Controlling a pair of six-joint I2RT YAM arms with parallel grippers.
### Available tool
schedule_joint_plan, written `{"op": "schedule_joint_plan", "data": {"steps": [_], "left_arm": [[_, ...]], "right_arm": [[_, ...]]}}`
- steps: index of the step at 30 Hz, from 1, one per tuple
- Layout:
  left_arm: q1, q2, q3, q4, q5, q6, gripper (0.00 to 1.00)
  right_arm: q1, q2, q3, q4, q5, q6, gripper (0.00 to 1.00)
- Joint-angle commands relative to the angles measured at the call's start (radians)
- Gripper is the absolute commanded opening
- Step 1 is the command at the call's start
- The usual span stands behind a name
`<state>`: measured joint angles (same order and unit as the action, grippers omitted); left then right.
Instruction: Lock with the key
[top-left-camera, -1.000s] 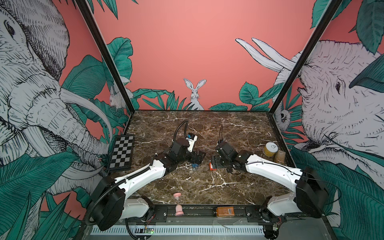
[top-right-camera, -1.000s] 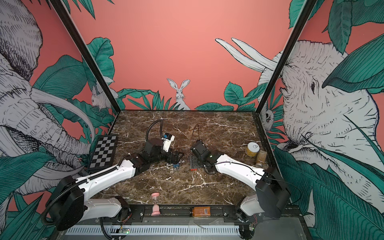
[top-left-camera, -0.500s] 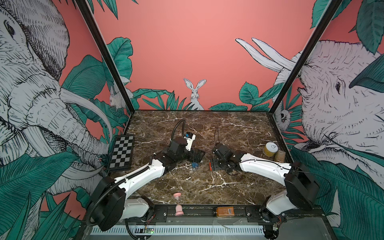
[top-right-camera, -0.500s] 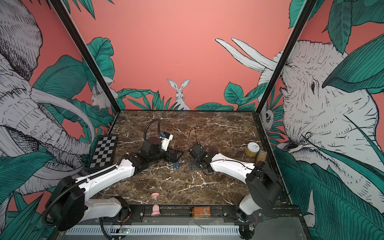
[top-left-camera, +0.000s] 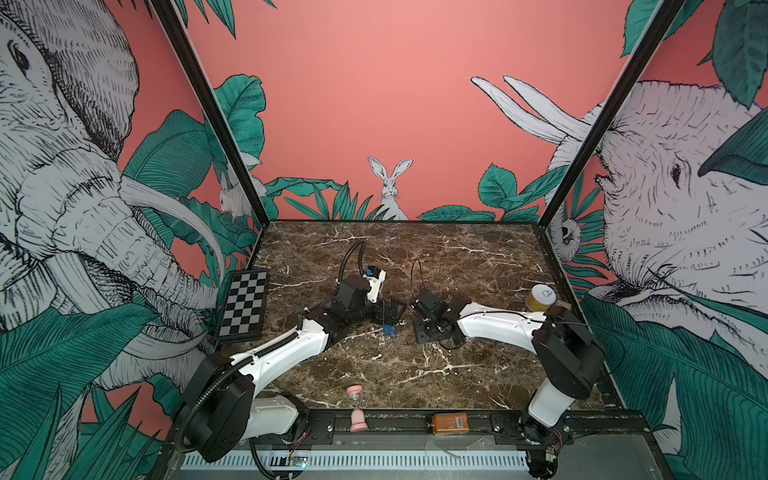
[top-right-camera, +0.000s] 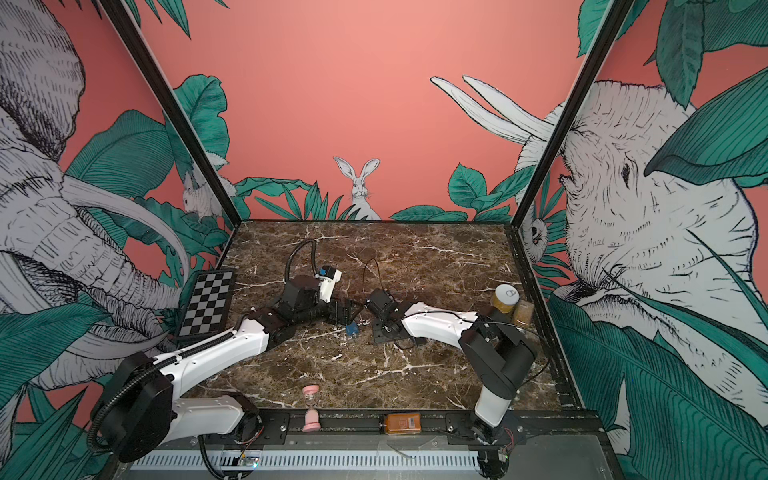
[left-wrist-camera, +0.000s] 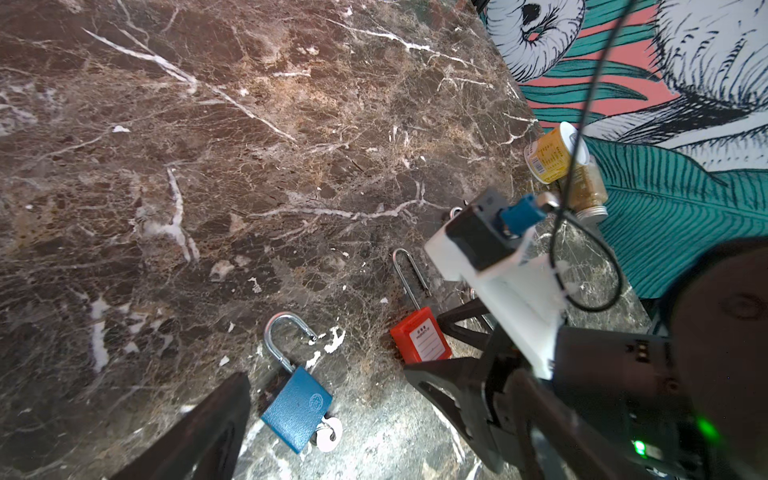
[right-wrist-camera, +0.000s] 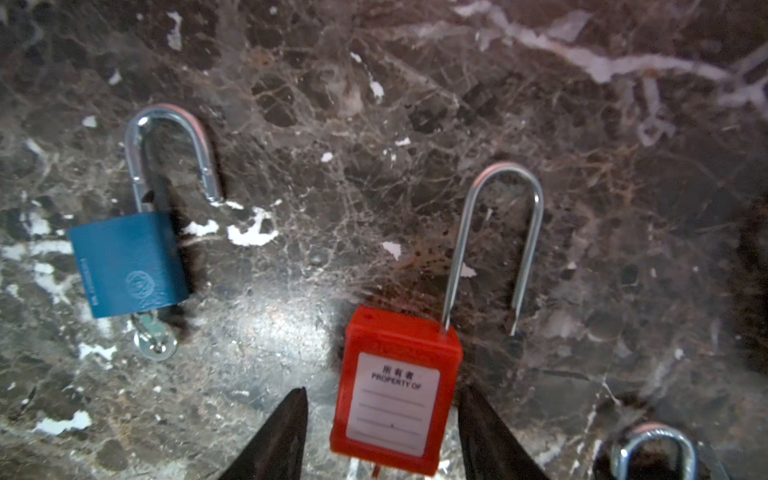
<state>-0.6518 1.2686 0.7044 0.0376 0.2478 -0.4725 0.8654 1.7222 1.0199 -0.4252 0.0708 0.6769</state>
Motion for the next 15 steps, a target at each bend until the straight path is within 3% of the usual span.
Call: {"op": "schedule_joint_plan", "data": {"steps": [1, 12, 15], "left_arm": [[0.009, -0.020, -0.015, 0.020, 0.005, -0.017, 0.97], [0.009, -0.019, -0.031, 0.031, 0.000, -0.021, 0.97], [0.010, -0.022, -0.037, 0.034, -0.001, -0.020, 0.97]], "right_arm": [[0.007, 0.010, 0.022, -0.029, 0.024, 0.003, 0.57], [0.022, 0.061, 0.053, -0.101, 0.100, -0.009, 0.56], [0.024, 0.075, 0.058, -0.110, 0.106, -0.008, 0.51]]}}
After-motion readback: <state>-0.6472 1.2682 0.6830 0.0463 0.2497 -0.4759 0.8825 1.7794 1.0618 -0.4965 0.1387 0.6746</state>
